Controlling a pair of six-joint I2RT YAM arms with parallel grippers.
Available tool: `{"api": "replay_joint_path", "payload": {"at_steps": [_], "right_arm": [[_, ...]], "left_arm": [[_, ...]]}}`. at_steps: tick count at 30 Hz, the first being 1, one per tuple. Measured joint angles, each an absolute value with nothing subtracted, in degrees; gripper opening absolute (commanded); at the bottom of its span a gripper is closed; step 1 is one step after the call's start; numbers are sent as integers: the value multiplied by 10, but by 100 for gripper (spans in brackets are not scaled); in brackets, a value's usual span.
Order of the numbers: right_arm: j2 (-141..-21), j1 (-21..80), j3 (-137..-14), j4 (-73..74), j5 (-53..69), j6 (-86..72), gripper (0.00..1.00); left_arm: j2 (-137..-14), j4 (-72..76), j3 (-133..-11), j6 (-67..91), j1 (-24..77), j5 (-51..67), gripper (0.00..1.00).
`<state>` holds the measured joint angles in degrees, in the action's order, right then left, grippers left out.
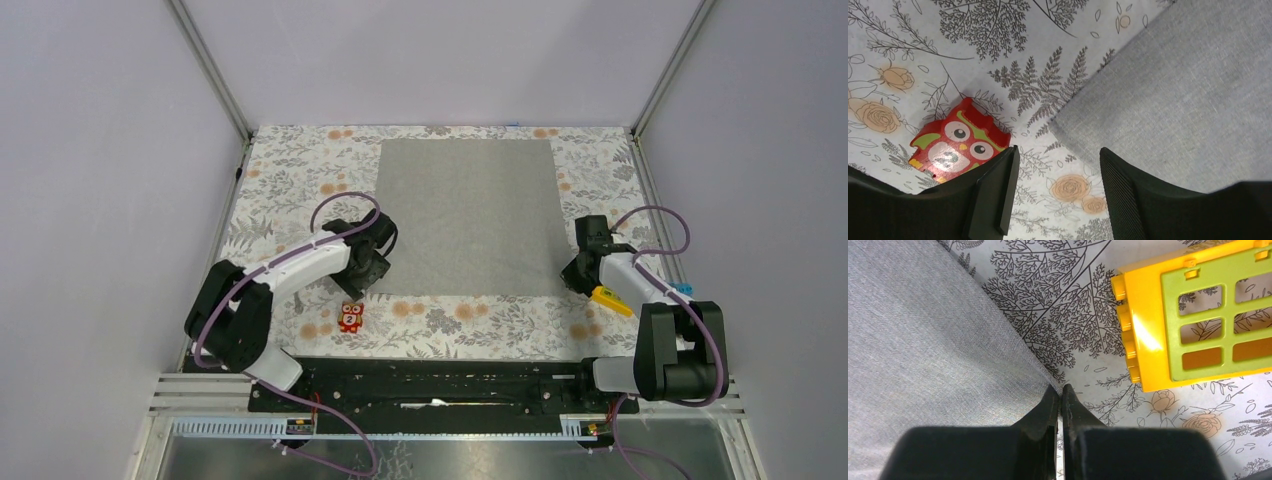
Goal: Fold the napkin into a case and place the utensils inside
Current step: Pick up the flattened napkin from the center of the board.
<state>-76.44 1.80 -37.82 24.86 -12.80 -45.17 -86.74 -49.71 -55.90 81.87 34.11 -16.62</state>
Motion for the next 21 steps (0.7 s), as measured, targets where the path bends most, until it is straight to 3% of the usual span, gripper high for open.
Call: {"api": "replay_joint_path", "payload": {"at_steps": [4, 21], "right_arm": [[-764, 18, -370, 238, -127, -442, 0], [-762, 18, -357, 218, -126, -432, 0]], "left_arm": [[-880, -480, -558, 826, 341, -172, 57], [-933, -436, -547, 828, 320, -170, 60]]}}
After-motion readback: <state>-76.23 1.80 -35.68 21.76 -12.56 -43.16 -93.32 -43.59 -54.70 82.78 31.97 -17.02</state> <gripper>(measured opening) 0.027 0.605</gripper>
